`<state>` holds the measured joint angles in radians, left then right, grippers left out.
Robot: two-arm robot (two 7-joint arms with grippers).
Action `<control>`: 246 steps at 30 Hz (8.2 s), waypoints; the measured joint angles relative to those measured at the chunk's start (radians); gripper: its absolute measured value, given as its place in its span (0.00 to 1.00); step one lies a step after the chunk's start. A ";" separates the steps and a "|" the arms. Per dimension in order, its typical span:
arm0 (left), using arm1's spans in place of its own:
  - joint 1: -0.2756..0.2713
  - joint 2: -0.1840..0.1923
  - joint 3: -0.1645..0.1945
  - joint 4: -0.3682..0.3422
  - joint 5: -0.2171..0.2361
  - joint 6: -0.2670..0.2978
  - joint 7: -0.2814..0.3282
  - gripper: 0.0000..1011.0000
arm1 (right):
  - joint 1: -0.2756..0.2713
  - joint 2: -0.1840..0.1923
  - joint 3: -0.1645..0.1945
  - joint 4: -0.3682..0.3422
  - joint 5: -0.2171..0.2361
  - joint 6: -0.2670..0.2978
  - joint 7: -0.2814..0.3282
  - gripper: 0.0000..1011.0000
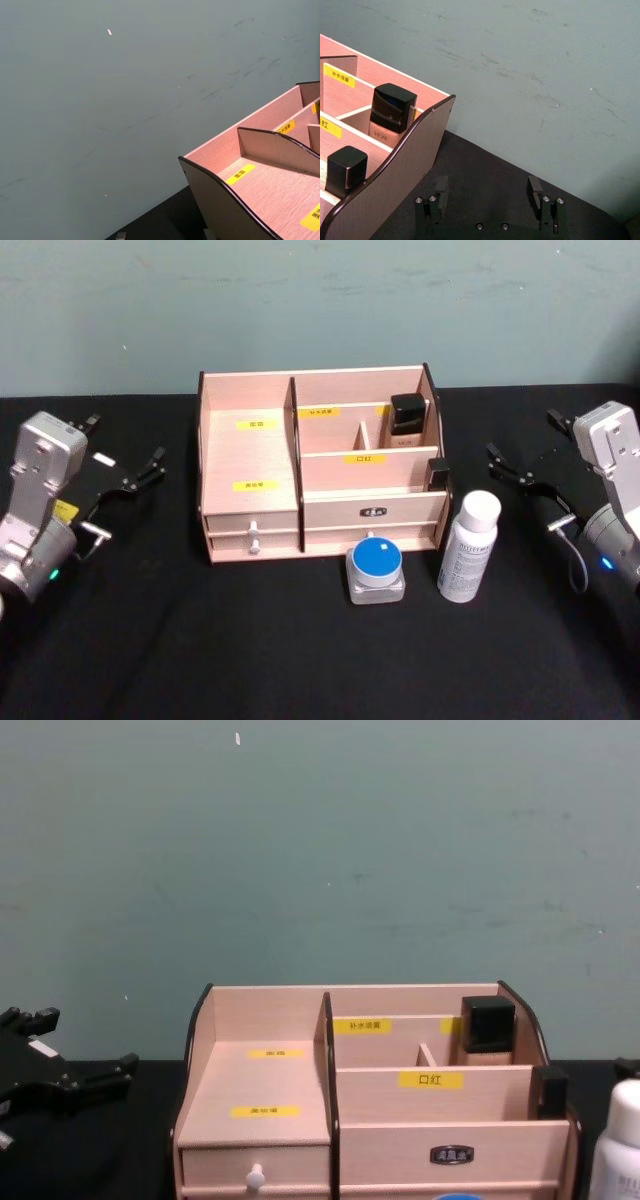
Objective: Pick up the facial cleanser and watermelon frost from the table and place them into the tiered storage box.
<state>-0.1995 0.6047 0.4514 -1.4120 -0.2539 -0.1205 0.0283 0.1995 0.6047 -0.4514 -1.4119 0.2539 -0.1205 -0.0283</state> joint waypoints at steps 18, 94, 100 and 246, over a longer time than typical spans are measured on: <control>0.000 0.000 0.000 0.000 0.000 0.000 0.000 0.99 | 0.000 0.000 0.000 0.000 0.000 0.000 0.000 0.99; 0.000 0.000 0.000 0.000 0.000 0.000 0.000 0.99 | -0.413 0.201 0.307 -0.460 0.229 0.016 0.173 0.99; 0.000 0.000 0.000 0.000 0.000 0.000 0.000 0.99 | -0.531 0.231 0.366 -0.541 0.267 -0.010 0.213 0.99; 0.000 0.000 0.000 0.000 0.000 0.000 0.000 0.99 | -0.139 0.032 0.154 -0.439 0.222 0.357 0.450 0.59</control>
<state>-0.1996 0.6047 0.4514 -1.4120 -0.2539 -0.1205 0.0283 0.0606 0.6368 -0.2976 -1.8510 0.4755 0.2368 0.4219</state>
